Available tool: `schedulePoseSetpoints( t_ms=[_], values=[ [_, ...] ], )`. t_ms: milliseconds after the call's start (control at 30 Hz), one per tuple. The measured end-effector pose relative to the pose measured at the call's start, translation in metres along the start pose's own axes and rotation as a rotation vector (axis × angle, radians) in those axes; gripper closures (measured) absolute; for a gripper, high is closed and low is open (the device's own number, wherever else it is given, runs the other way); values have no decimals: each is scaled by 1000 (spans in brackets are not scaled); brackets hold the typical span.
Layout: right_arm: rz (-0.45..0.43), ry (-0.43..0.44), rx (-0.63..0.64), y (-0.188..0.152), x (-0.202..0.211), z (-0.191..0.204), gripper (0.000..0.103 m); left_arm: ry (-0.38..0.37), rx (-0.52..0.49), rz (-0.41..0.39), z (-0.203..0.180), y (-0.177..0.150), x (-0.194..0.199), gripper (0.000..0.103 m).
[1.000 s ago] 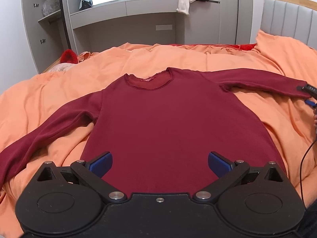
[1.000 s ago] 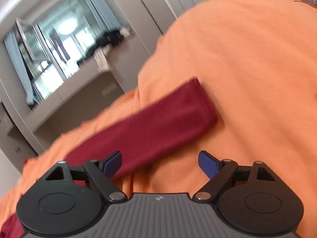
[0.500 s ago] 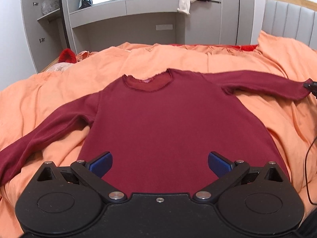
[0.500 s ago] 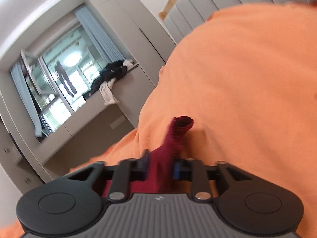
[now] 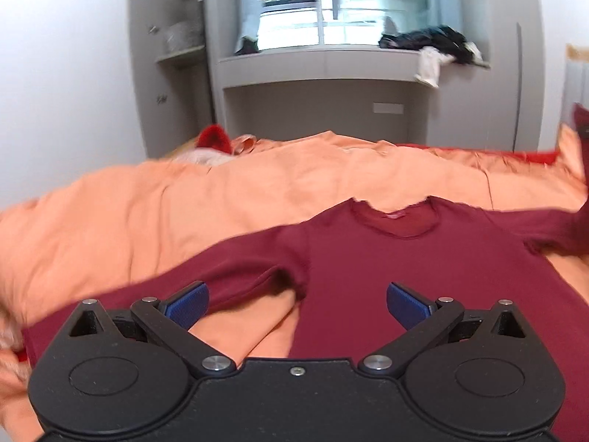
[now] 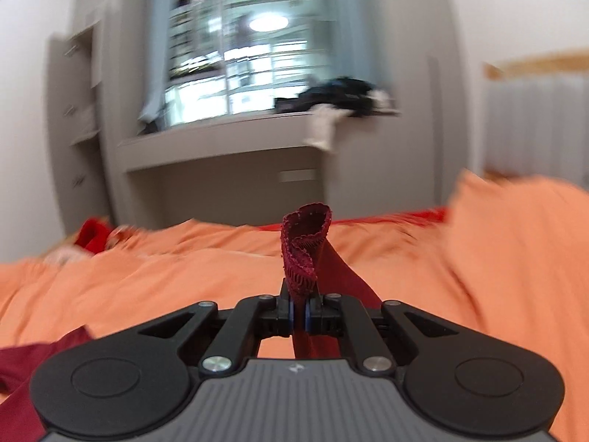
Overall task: Fold small clothes
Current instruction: 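Carry the held sleeve across the shirt body with the right tool, release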
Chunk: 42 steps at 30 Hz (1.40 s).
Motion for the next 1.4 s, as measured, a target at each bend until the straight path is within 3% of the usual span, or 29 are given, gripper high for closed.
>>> schedulePoseSetpoints(
  t_ms=[100,233,400,500,600,733,767,800,833,867,1000,1033,1100,1167,1200,1333,1400],
  values=[
    [-16,54,59,14,-21,86,97,-1,72,-9,35,-2,7,0],
    [2,158,122,1,-43,205,97,113,90,-33,78,-4,11,0],
    [99,268,228,-62,-70,344,97,114,167,-17,119,-12,17,0],
    [172,286,281,-112,-81,391,97,137,185,-16,139,-17,20,0],
    [232,294,292,-148,-90,409,97,166,199,-8,154,-21,17,0],
    [248,280,355,-165,-94,419,95,155,237,2,166,-24,16,1],
    [253,278,375,-167,-96,422,90,145,245,1,167,-23,15,1],
    [269,282,391,-170,-98,426,70,135,249,0,167,-23,15,1],
    [281,297,398,-166,-107,429,42,128,250,-1,166,-23,15,0],
    [272,335,394,-165,-103,432,36,122,250,0,165,-23,14,0],
    [187,513,306,-144,-73,422,35,131,246,4,164,-25,16,0],
    [164,510,285,-133,-67,412,31,133,252,0,165,-25,18,0],
    [165,415,262,-123,-72,391,26,131,277,-8,166,-24,19,1],
    [222,309,307,-123,-87,379,33,124,288,-9,165,-23,19,1],
    [246,301,338,-124,-95,378,43,122,285,-8,163,-23,18,1],
    [299,394,438,-143,-91,393,64,128,250,-6,157,-23,17,0],
    [301,421,502,-157,-86,398,67,142,246,-3,158,-25,17,0]
  ],
)
Point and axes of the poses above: each gripper's, at about its wrist camera, not at the fingertips, and x roughly against the way its jaws point, z to its left, y to its top, the point moved 6 cm from there along -x, roughly the way its jaws point
